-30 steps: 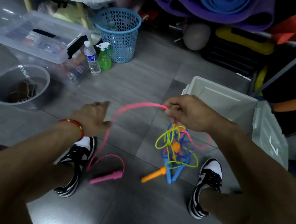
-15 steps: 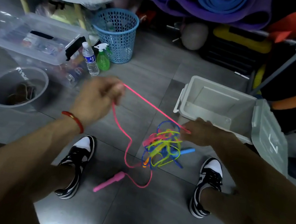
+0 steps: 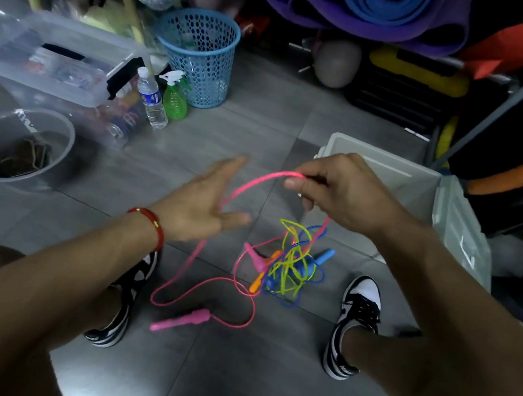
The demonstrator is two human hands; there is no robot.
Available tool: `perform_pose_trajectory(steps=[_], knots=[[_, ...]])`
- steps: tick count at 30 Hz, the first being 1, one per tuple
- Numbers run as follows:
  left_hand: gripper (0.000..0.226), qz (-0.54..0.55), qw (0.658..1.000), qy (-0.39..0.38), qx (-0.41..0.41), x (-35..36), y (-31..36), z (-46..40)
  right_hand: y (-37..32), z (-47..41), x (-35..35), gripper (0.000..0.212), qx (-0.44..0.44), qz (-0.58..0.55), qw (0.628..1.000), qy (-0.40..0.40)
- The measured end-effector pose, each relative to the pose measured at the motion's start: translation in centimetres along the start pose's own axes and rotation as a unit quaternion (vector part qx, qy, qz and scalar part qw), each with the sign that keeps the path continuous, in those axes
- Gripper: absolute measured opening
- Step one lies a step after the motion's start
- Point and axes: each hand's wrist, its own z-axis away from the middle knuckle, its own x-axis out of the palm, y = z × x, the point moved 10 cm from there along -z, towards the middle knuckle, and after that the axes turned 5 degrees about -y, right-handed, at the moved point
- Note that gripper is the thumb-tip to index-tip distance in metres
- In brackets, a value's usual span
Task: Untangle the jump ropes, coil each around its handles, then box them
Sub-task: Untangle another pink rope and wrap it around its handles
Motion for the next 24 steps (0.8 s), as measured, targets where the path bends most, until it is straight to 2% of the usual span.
perform_pose_trajectory(steps=[2, 5, 7, 9, 11, 12, 13, 14, 15, 17, 18, 19, 20, 21, 22, 24], knots=[[0.083, 0.138, 0.989, -0.012, 0.057, 0.7, 3.0, -0.1, -0.7, -0.2, 1.8, 0.038, -0.014, 0.053, 0.998, -0.039], [0.033, 0.104, 0.989, -0.058, 0.089, 1.5, 3.7, -0.1, 0.0, -0.3, 3.6, 0.039, -0.004, 0.069, 0.996, -0.056], [0.026, 0.092, 0.991, -0.027, 0.095, 0.0, 2.6, -0.3, 0.8, -0.2, 4.8, 0.036, 0.0, 0.041, 0.997, -0.07], [0.022, 0.149, 0.98, 0.09, 0.091, -4.1, 1.5, 0.1, 4.9, 0.8, 7.2, 0.032, 0.028, 0.018, 0.993, -0.115], [0.022, 0.211, 0.939, 0.267, 0.052, -9.6, -1.5, 2.0, 10.9, 3.2, 9.3, 0.04, 0.099, 0.053, 0.977, -0.18], [0.023, 0.182, 0.923, 0.34, 0.019, -12.1, -2.9, 3.3, 13.7, 4.9, 10.1, 0.047, 0.144, 0.079, 0.961, -0.224], [0.023, 0.123, 0.921, 0.37, -0.024, -13.7, -4.1, 4.0, 15.7, 6.4, 10.7, 0.044, 0.18, 0.096, 0.944, -0.261], [0.022, 0.052, 0.935, 0.344, -0.076, -14.1, -5.8, 3.7, 17.1, 7.1, 10.7, 0.03, 0.204, 0.099, 0.937, -0.265], [0.022, -0.015, 0.953, 0.274, -0.13, -13.2, -7.5, 2.8, 17.2, 6.8, 10.1, 0.016, 0.196, 0.083, 0.948, -0.237], [0.031, -0.153, 0.961, 0.09, -0.213, -8.8, -10.3, 1.1, 15.6, 5.2, 7.2, 0.025, 0.18, 0.004, 0.975, -0.128], [0.041, -0.219, 0.946, 0.008, -0.238, -6.3, -10.9, 1.0, 13.9, 4.3, 5.6, 0.026, 0.177, -0.049, 0.979, -0.086], [0.049, -0.258, 0.934, -0.041, -0.244, -4.2, -10.6, 1.0, 12.1, 3.4, 4.3, 0.025, 0.157, -0.061, 0.984, -0.053], [0.058, -0.252, 0.941, -0.054, -0.22, -2.4, -9.4, 0.7, 9.4, 2.5, 3.1, 0.023, 0.121, -0.045, 0.991, -0.03], [0.068, -0.203, 0.965, -0.047, -0.158, -0.7, -7.1, 0.2, 6.3, 1.9, 2.4, 0.02, 0.075, -0.005, 0.997, -0.016], [0.075, -0.128, 0.987, -0.047, -0.08, 0.9, -4.0, -0.1, 3.5, 1.7, 2.1, 0.018, 0.023, 0.036, 0.999, -0.011], [0.073, 0.04, 0.995, -0.089, 0.034, 3.8, 1.9, 0.0, 0.0, 1.7, 2.8, 0.021, -0.017, 0.092, 0.995, -0.017]])
